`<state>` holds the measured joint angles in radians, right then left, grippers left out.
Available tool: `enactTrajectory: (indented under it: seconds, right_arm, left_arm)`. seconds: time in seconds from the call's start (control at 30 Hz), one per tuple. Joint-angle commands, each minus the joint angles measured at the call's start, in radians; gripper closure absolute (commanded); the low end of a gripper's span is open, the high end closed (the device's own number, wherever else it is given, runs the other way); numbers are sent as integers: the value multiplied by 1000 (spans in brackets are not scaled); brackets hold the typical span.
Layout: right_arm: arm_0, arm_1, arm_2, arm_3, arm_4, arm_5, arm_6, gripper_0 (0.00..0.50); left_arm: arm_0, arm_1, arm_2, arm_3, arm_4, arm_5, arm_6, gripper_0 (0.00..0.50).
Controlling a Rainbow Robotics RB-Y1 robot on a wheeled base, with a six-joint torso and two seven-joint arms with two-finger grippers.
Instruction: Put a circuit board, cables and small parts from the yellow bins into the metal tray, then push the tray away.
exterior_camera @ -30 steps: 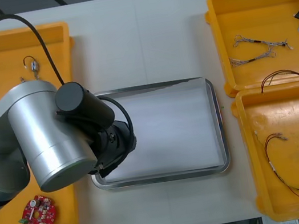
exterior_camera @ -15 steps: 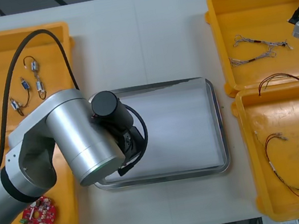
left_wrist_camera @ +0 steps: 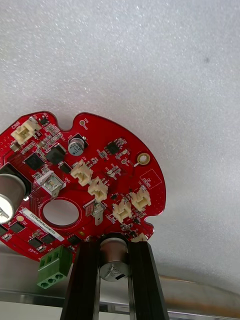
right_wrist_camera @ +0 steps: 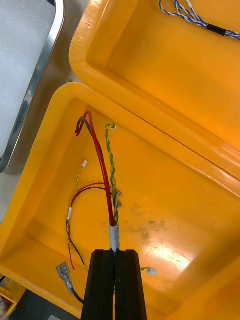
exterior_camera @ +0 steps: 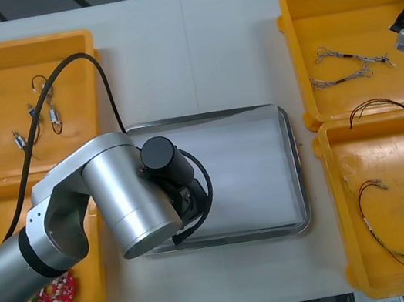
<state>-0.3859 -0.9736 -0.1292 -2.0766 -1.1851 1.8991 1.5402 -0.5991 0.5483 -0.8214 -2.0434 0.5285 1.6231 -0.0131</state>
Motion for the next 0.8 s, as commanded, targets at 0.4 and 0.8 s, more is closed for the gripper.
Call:
enactTrajectory:
  seconds: [0.4,0.8]
  right_arm:
    - [-28,1,10,-26,5,-8,-38,500]
    - [-28,1,10,-26,5,-8,-38,500]
  left_arm:
    - [-41,-24,-30,-11,-56,-28,7,206]
    - [-65,4,-30,-46,-47,-40,38,0]
